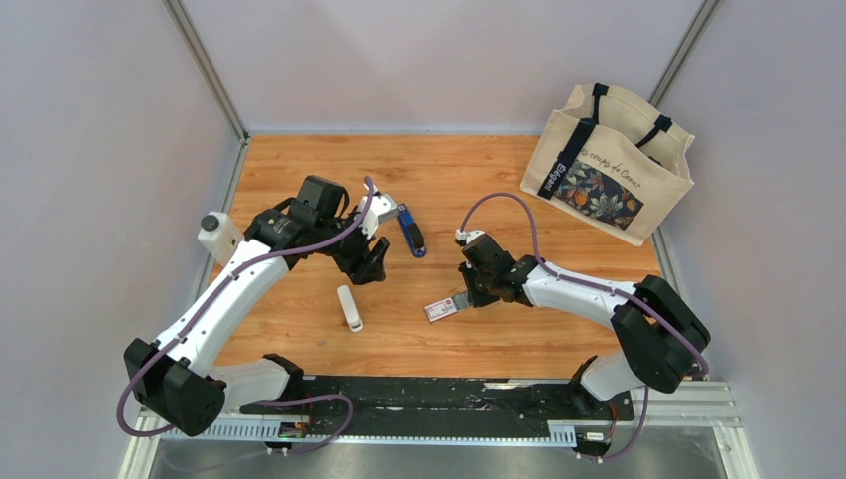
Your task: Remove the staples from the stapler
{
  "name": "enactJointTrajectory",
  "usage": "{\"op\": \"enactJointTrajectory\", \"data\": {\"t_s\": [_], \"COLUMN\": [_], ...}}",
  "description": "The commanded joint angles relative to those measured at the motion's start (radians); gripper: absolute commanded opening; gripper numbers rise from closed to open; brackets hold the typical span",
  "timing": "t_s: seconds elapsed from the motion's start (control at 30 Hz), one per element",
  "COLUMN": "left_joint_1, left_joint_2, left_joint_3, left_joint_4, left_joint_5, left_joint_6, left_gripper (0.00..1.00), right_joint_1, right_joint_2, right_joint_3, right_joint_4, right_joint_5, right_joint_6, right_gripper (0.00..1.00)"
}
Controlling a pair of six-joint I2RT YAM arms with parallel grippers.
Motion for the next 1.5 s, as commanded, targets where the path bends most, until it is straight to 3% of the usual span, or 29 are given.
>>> {"op": "enactJointTrajectory", "data": {"t_s": [0.0, 0.23, 0.57, 0.83, 1.17, 1.47], "left_joint_1": [-0.001, -0.001, -0.001, -0.001, -0.001, -0.001], "left_joint_2": [-0.02, -0.024, -0.024, -0.026, -0.027, -0.024], "left_joint_3": [-0.003, -0.012, -0.011, -0.012, -0.011, -0.008], "left_joint_4": [0.003, 0.004, 0.006, 0.004, 0.004, 0.0], "left_joint_5": [0.02, 0.022, 0.017, 0.018, 0.02, 0.022], "left_joint_6": [0.024, 0.024, 0.029, 0.03, 0.029, 0.027], "left_gripper": [0.73, 0.73, 0.73, 0.73, 0.73, 0.73], "right_joint_1": [0.013, 0.02, 0.022, 0.03, 0.031, 0.039], "right_joint_2": [-0.02, -0.009, 0.021, 0.034, 0.029, -0.037], "right_joint_3": [0.005, 0.015, 0.033, 0.041, 0.042, 0.012], "right_joint_4": [0.03, 0.027, 0.017, 0.015, 0.012, 0.032], "right_joint_5": [0.028, 0.032, 0.037, 0.042, 0.057, 0.087], "right_joint_6": [-0.001, -0.004, -0.005, -0.007, -0.005, 0.005], "right_gripper": [0.21, 0.31, 0.21, 0.2, 0.09, 0.08]}}
